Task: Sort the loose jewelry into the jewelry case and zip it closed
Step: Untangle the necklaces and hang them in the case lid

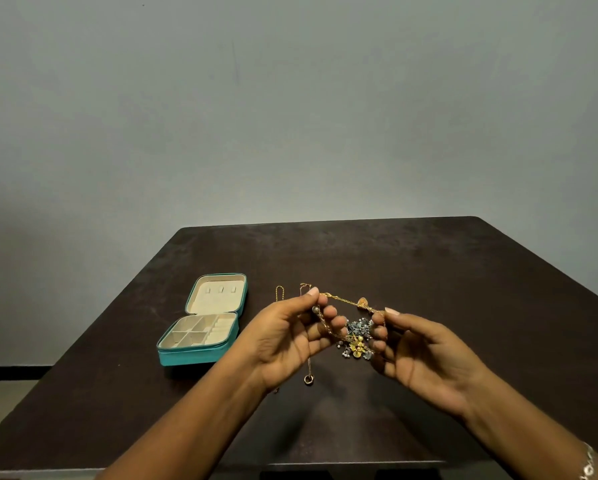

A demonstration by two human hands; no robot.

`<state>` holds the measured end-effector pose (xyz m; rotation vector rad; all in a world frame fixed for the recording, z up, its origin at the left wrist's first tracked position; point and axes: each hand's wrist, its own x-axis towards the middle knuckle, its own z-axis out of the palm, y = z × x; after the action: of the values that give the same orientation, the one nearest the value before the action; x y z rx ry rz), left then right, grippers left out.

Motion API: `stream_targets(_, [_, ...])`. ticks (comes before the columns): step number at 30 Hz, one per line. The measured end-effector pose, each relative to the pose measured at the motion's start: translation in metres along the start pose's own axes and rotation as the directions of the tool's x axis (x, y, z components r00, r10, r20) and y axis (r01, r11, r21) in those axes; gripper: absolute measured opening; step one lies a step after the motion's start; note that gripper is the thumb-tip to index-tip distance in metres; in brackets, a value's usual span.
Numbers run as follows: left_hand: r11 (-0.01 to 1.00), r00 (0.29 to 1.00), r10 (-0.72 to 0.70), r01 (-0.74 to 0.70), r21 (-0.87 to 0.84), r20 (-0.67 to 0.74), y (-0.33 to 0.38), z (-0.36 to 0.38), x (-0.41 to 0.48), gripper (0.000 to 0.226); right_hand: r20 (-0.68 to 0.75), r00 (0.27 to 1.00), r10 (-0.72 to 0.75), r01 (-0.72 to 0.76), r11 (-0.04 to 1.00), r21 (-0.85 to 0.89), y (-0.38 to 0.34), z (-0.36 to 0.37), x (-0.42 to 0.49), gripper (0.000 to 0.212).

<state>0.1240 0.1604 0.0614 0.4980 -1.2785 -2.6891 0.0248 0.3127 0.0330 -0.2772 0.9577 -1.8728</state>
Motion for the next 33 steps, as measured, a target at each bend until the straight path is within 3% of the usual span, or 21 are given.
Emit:
stream_targets(4, [0.998, 0.999, 0.026, -0.027, -0.055, -0.034, -0.003, -0.003, 0.003, 0.020, -0.004, 0.999, -0.051, 0.050, 0.997, -0.055, -0.002, -0.001, -0.001, 0.057])
stream_targets(7, [1.000, 0.997, 0.016, -0.014, 0.028, -0.070, -0.011, -0.006, 0.005, 0.020, -0.030, 0.995, -0.096, 0.092, 0.990, -0.108, -0.007, 0.000, -0.003, 0.054])
stream_targets(11, [0.986, 0.995, -0.021, 0.037, 0.165, -0.093, -0.020, -0.009, 0.007, 0.018, -0.119, 0.978, -0.173, 0.137, 0.955, -0.262, -0.017, 0.006, -0.008, 0.008])
stream_targets(17, [0.945, 0.994, -0.033, 0.065, 0.322, -0.104, -0.030, -0.015, 0.013, 0.010, -0.138, 0.960, -0.244, 0.146, 0.856, -0.496, -0.022, 0.010, -0.012, 0.017])
stream_targets(20, [0.884, 0.977, 0.170, -0.093, 0.459, -0.129, -0.016, -0.022, 0.016, 0.010, -0.122, 0.958, -0.260, 0.144, 0.803, -0.578, -0.023, 0.012, -0.012, 0.008])
stream_targets(23, [0.653, 0.835, 0.526, -0.276, 0.706, -0.160, 0.015, -0.048, 0.019, 0.016, -0.109, 0.962, -0.249, 0.121, 0.752, -0.648, -0.025, 0.010, -0.013, 0.008])
stream_targets(25, [0.466, 0.691, 0.692, -0.209, 0.860, -0.207, 0.037, -0.080, 0.022, 0.015, -0.111, 0.964, -0.240, 0.106, 0.734, -0.671, -0.027, 0.010, -0.014, 0.008])
stream_targets(28, [0.404, 0.564, 0.750, 0.022, 0.914, -0.345, 0.057, -0.123, 0.022, 0.006, -0.108, 0.966, -0.236, 0.096, 0.711, -0.697, -0.028, 0.008, -0.014, 0.009])
stream_targets(30, [0.420, 0.541, 0.726, 0.139, 0.897, -0.424, 0.059, -0.143, 0.023, 0.011, -0.092, 0.969, -0.229, 0.099, 0.701, -0.706, -0.028, 0.008, -0.013, 0.013])
stream_targets(33, [0.420, 0.589, 0.643, 0.263, 0.868, -0.490, 0.056, -0.162, 0.028, 0.024, -0.057, 0.973, -0.226, 0.115, 0.676, -0.728, -0.027, 0.009, -0.013, 0.020])
